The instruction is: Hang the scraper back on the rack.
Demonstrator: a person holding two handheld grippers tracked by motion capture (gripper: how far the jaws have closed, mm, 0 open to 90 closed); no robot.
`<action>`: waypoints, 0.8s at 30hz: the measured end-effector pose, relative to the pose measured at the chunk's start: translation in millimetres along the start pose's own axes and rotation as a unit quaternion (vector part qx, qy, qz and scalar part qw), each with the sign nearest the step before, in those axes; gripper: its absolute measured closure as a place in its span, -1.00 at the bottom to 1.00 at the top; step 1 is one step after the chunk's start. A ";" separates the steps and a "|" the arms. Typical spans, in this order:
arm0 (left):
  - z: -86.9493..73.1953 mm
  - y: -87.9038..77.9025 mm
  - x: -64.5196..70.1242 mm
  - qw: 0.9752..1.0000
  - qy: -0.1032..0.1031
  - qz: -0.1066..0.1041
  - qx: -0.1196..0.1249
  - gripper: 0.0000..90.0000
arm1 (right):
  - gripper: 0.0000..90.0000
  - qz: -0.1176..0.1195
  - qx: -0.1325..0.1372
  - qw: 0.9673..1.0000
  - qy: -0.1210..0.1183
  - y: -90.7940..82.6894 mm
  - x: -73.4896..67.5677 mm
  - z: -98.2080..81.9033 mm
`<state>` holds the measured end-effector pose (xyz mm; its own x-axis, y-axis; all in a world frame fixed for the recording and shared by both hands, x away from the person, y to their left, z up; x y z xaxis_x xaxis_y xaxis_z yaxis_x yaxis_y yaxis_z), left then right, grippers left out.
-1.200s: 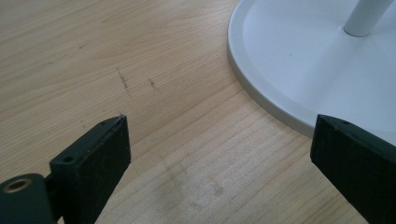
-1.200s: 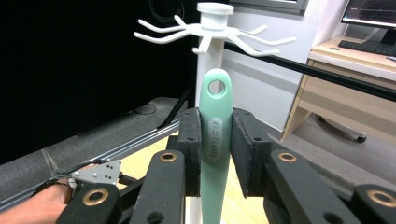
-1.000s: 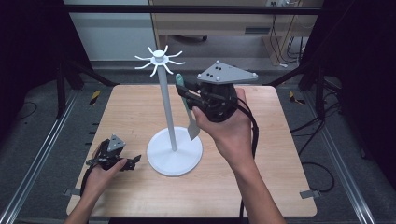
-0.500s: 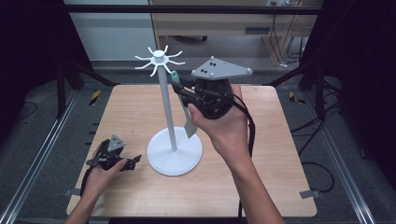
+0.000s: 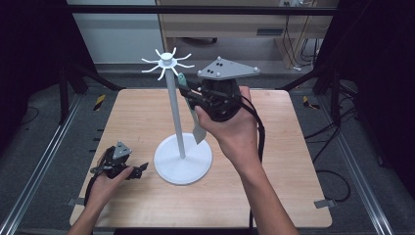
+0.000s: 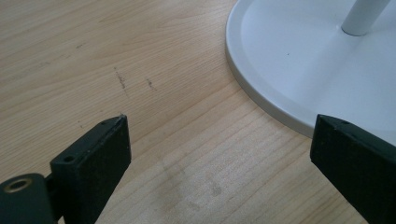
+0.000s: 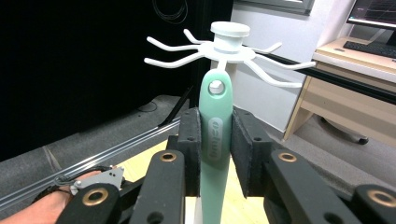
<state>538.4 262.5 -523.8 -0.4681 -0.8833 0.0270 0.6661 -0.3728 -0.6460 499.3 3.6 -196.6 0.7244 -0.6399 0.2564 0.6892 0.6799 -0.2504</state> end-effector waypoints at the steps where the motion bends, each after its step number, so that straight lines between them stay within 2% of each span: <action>1: 0.0 0.0 0.0 1.000 0.000 0.000 0.000 -0.89 | 0.65 -0.001 0.000 1.000 0.001 0.9 0.0 0.0; 15: 0.0 0.2 0.3 1.000 0.000 -0.001 0.000 -0.89 | 0.65 0.002 -0.002 1.000 0.008 13.7 2.5 -0.3; 24: -0.3 0.3 0.7 1.000 0.001 -0.001 -0.002 -0.89 | 0.65 0.000 -0.001 1.000 0.010 14.3 1.4 -1.6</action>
<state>538.1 261.8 -524.1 -0.4701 -0.8822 0.0270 0.6631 -0.3732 -0.6488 510.2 11.9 -201.3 0.7250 -0.6464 0.2380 0.6888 0.6793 -0.2533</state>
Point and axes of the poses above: each handheld gripper's, and its own axes: y roughly forward along the jaws, z roughly out of its top, x roughly to its right, the point moved 7 cm from there along y, roughly forward along the jaws, and after that the axes turned 11 degrees about -y, right-handed, at the moved point
